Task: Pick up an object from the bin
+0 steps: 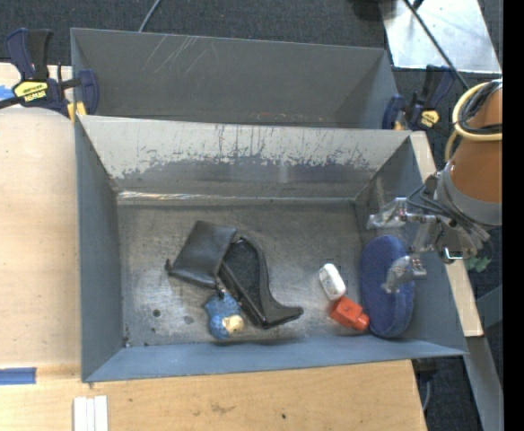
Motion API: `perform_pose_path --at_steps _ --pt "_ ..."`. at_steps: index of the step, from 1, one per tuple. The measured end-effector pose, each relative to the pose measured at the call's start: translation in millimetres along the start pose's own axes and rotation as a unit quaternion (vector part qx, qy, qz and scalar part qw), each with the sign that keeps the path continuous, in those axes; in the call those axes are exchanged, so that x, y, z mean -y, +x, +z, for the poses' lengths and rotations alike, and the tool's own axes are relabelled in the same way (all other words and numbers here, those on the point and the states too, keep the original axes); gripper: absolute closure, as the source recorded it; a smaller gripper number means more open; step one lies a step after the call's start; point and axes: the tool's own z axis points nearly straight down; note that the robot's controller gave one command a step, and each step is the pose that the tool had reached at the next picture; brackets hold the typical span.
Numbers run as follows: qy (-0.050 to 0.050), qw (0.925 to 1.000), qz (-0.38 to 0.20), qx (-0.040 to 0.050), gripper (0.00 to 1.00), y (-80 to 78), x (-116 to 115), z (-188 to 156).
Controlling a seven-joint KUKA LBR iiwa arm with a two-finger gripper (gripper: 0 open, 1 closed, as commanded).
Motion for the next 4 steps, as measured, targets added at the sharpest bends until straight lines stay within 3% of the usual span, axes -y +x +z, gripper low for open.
perform_pose_path --at_steps 1,2,3,4 --pt "-0.001 1.0000 0.007 0.0017 0.00 -20.9 33 103" --pt "-0.008 0.9989 -0.046 -0.0069 0.00 -42.7 31 132" --pt "-0.008 0.9988 -0.049 -0.0007 1.00 -44.8 30 131" --pt "-0.002 0.9952 -0.098 0.0030 1.00 -46.3 23 130"
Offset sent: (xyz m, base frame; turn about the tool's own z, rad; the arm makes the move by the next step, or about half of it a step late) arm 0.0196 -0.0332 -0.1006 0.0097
